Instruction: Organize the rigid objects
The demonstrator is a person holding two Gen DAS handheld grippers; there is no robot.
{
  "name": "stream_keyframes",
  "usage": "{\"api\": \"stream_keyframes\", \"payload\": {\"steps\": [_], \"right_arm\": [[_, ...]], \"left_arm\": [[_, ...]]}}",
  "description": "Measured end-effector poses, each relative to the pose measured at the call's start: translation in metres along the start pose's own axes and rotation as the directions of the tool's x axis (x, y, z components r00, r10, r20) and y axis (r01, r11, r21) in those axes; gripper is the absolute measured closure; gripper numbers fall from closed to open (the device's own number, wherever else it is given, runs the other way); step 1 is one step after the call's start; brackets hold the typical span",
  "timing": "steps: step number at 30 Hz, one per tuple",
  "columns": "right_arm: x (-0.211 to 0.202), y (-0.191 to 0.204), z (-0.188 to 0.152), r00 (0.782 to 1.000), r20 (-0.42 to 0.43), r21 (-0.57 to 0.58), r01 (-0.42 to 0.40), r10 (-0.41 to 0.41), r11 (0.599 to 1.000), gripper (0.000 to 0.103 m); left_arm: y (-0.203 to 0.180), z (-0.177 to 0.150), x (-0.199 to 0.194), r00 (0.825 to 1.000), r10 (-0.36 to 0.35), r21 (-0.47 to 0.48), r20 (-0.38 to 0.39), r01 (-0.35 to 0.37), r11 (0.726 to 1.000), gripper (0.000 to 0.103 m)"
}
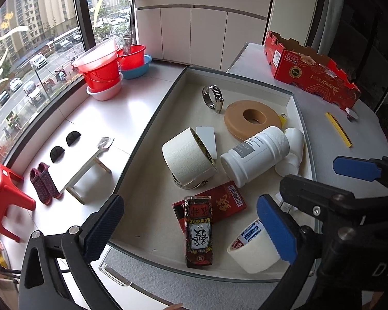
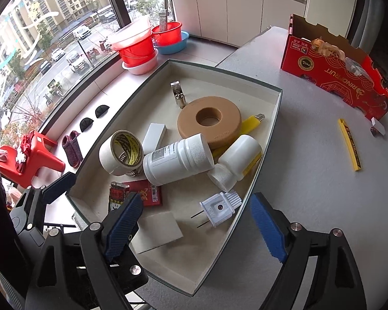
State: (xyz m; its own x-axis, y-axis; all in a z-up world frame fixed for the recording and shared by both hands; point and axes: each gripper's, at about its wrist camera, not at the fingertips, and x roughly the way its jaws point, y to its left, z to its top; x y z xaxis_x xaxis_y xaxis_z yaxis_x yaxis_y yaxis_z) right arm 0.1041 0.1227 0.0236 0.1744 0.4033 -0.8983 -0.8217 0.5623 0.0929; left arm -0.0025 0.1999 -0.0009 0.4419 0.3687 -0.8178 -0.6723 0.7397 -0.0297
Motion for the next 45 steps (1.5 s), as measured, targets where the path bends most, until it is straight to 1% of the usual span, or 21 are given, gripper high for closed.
{"api": "stream_keyframes", "payload": {"steps": [2,3,5,10,13,19,26,35,45], "right_arm": [[-0.004,-0.003,-0.001,1.0,-0.002,0.011,-0.002,0.002,1.0,0.004],[-0.007,-0.005,-0.002,1.0,0.006,0.015,-0.005,0.005,1.0,0.0],[-0.014,-0.006,-0.004,1.0,0.017,0.014,-0.004,0.004,1.0,0.0],[-0.027,-0.005,-0.006,0.999,0.034,0.018,-0.009,0.009,1.0,0.0],[-0.031,-0.004,-0.009,0.999,0.034,0.026,-0.028,0.027,0.999,0.0],[-0.037,0.002,-0.014,0.998,0.038,0.009,-0.057,0.057,0.998,0.0],[-0.042,0.006,-0.018,0.998,0.024,-0.001,-0.057,0.057,0.998,0.0],[-0.043,0.011,-0.022,0.998,0.015,-0.012,-0.056,0.057,0.998,0.0],[-0.046,0.01,-0.023,0.999,0.019,-0.013,-0.046,0.047,0.999,0.0]], "left_arm": [[0.0,0.0,-0.002,1.0,-0.016,-0.007,-0.002,0.016,1.0,0.0],[0.001,0.0,-0.002,1.0,-0.023,-0.014,-0.007,0.023,1.0,0.0],[0.002,0.0,-0.001,0.999,-0.02,-0.026,-0.026,0.019,0.999,0.0],[0.005,-0.006,-0.012,1.0,-0.002,-0.053,-0.026,0.0,0.999,0.0],[0.009,-0.01,-0.016,0.999,-0.017,-0.09,-0.051,0.013,0.996,0.0],[0.019,-0.017,-0.029,0.997,0.033,-0.158,-0.068,-0.044,0.987,0.0],[0.017,-0.025,-0.046,0.996,0.068,-0.14,-0.053,-0.075,0.987,0.0],[0.014,-0.026,-0.054,0.997,0.063,-0.131,-0.049,-0.069,0.989,0.0],[0.014,-0.027,-0.056,0.997,0.059,-0.145,-0.051,-0.066,0.987,0.0]]}}
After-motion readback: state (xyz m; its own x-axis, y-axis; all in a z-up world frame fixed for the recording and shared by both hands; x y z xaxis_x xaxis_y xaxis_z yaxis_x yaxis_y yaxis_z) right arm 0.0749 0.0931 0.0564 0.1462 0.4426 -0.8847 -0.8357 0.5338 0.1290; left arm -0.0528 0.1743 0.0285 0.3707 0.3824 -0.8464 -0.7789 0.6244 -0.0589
